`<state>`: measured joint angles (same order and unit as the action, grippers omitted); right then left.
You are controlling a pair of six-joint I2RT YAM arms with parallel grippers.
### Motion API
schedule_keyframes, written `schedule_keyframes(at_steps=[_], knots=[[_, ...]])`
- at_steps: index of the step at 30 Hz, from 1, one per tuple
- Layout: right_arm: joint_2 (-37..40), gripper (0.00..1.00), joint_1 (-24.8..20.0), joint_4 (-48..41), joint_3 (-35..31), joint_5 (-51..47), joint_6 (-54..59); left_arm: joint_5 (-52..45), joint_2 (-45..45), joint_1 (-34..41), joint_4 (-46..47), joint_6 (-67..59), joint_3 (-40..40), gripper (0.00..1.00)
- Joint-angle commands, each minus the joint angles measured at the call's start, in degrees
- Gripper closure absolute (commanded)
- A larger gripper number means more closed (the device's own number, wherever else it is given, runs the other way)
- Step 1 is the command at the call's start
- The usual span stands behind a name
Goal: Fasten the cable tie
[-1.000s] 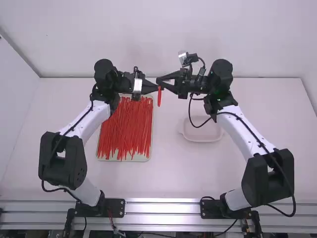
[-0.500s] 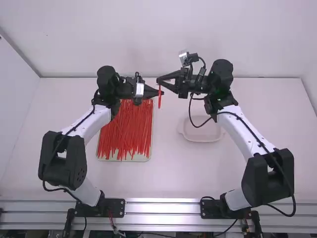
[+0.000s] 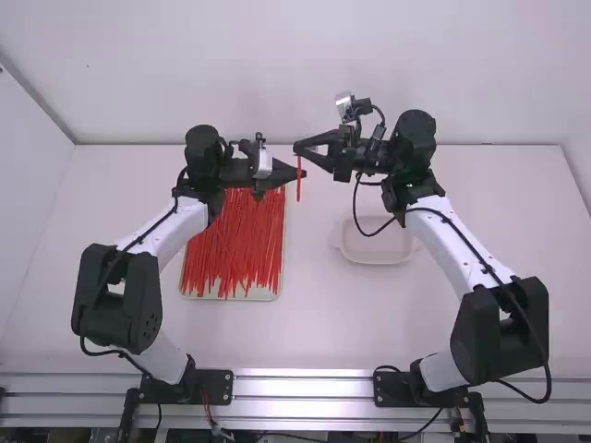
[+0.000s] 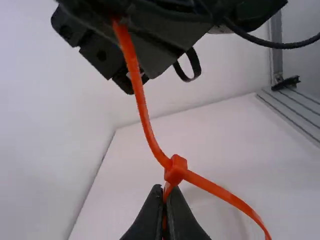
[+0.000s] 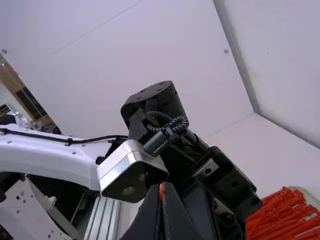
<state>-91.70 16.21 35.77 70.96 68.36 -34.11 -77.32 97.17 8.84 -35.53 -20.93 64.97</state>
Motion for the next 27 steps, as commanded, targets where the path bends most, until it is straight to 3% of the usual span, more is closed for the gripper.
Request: schedule_keyframes(at_steps=[1, 15, 27], knots=[[1.4, 1.00, -0.2, 1.6, 1.3, 0.6, -0.4, 3.0, 0.7, 0.2, 1.4, 0.5, -1.7, 0.98], [1.4, 1.00, -0.8, 3.5, 1.3, -1.7, -2.1, 4.4, 0.7, 0.2, 8.4, -4.6, -3.8, 0.98], [1.4, 1.00, -0.9, 7.9, 1.3, -2.0, -5.1, 6.5, 0.7, 0.2, 6.4, -4.6, -9.6, 0.98]])
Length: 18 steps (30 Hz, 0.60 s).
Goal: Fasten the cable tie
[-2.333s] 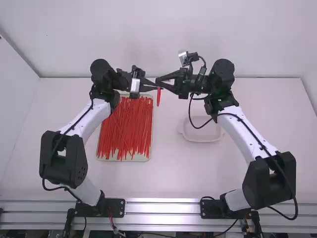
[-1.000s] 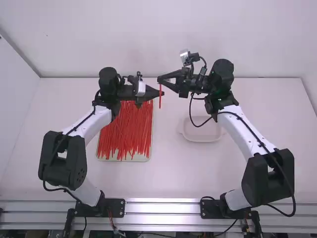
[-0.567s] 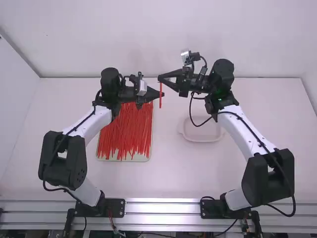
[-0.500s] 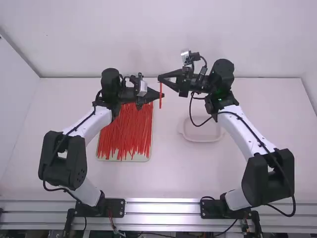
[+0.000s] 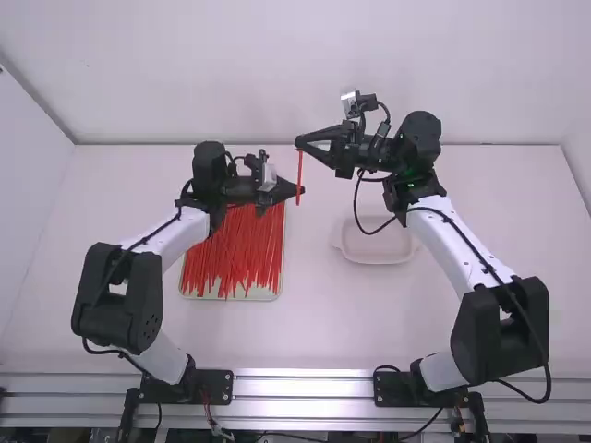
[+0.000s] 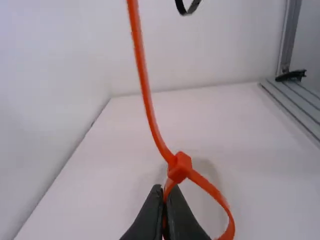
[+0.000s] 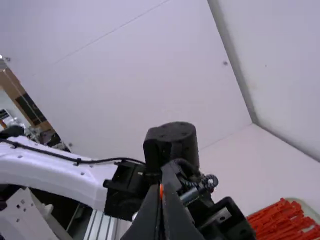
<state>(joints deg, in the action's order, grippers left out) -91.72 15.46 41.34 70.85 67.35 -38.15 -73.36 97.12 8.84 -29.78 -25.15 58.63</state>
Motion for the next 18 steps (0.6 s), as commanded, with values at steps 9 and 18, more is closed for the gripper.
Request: schedule_keyframes(at_steps=[9, 18], knots=[[1.4, 1.00, -0.1, 2.4, 1.4, -1.4, -1.1, 5.2, 0.7, 0.2, -0.5, 0.0, -7.2, 0.98], [1.4, 1.00, -0.1, 2.1, 1.4, -1.4, -1.1, 5.1, 0.7, 0.2, -0.5, 0.0, -8.1, 0.98]])
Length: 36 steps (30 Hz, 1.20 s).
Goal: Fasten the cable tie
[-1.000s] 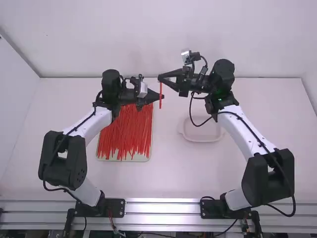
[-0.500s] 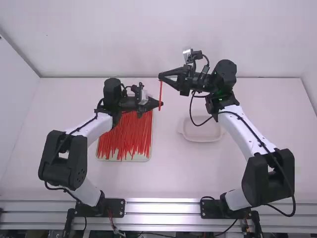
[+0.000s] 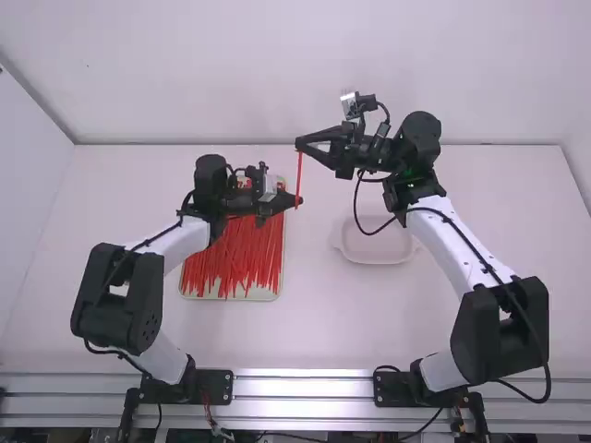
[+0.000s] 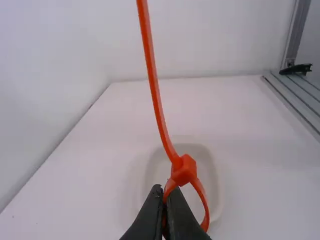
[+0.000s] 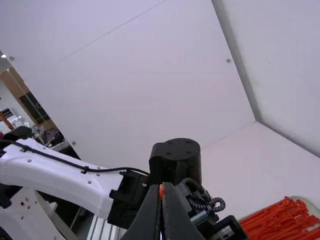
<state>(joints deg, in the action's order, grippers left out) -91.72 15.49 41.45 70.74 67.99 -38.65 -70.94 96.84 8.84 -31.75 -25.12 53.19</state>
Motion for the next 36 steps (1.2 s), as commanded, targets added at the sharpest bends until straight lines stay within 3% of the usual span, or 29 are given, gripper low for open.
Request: schedule_keyframes(at_steps=[1, 9, 11, 13, 16, 19, 20, 21, 29, 36], knots=[[1.4, 1.00, -0.1, 2.0, 1.6, -2.0, -0.6, 2.7, 1.0, 0.2, 1.5, 0.0, -2.6, 0.98], [1.4, 1.00, -1.5, 1.6, 1.6, -2.1, 2.3, 2.6, 1.0, 0.2, 1.5, 0.0, -2.6, 0.98], [1.4, 0.80, -3.0, 1.4, 1.6, -2.1, 4.1, 2.7, 1.0, 0.2, 1.2, 0.2, -2.6, 0.98], [1.4, 0.71, -3.8, 1.4, 1.6, -2.1, 4.0, 2.6, 1.0, 0.2, 1.0, 0.2, -2.6, 0.98], [1.4, 0.44, -6.5, 1.2, 1.6, -1.8, 4.0, 2.7, 1.0, 0.2, -0.2, 1.0, -2.6, 0.98], [1.4, 0.24, -8.5, 0.7, 1.6, -1.8, 4.0, 2.7, 1.0, 0.2, -1.6, 2.7, -2.6, 0.98], [1.4, 0.16, -9.0, 0.6, 1.6, -1.8, 4.0, 2.7, 1.0, 0.2, -2.0, 3.1, -2.6, 0.98], [1.4, 0.02, -10.2, -0.3, 1.6, -1.8, 4.0, 2.7, 1.0, 0.2, -2.7, 3.2, -2.6, 0.98], [1.4, 0.02, -16.3, -6.7, 1.6, 4.3, 7.3, 2.4, 1.0, 0.2, -9.0, 8.1, -2.6, 0.98], [1.4, 0.02, -14.6, -17.2, 1.6, 6.9, 16.3, 2.9, 1.0, 0.2, -15.6, 15.0, -2.3, 0.98]])
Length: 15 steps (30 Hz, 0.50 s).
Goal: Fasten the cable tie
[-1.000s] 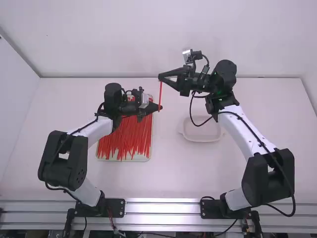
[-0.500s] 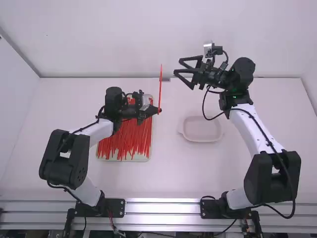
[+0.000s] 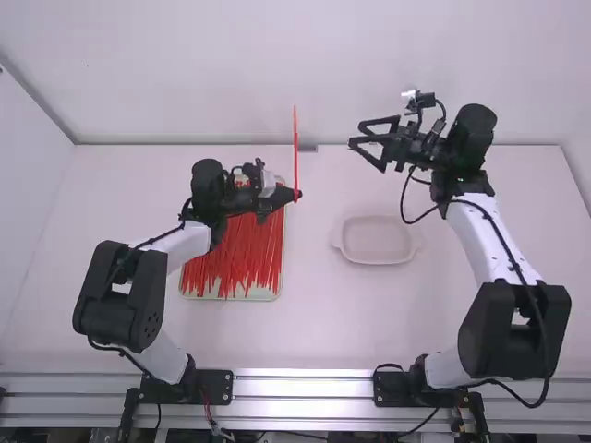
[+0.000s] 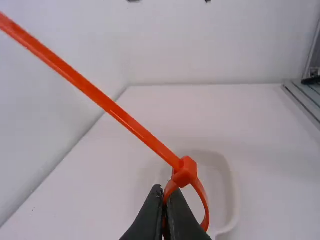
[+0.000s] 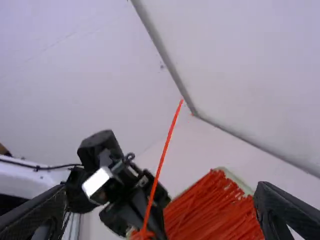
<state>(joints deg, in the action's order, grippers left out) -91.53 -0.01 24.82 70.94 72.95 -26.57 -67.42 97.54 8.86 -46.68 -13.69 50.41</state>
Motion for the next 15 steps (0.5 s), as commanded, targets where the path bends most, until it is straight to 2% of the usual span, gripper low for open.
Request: schedule_keyframes(at_steps=[1, 7, 15], knots=[[1.2, 0.02, 1.4, -2.5, 1.4, 1.5, 4.6, -0.7, 0.3, 0.1, -1.7, 4.7, 0.7, 0.98], [1.2, 0.02, 5.0, -9.4, 1.4, -0.6, 11.1, -3.7, 0.3, 0.2, -1.3, 5.4, 3.5, 0.98], [1.2, 0.01, 9.0, -14.8, 1.4, -5.8, 13.2, -4.1, 0.3, 0.2, -0.8, 6.9, 6.4, 0.98]])
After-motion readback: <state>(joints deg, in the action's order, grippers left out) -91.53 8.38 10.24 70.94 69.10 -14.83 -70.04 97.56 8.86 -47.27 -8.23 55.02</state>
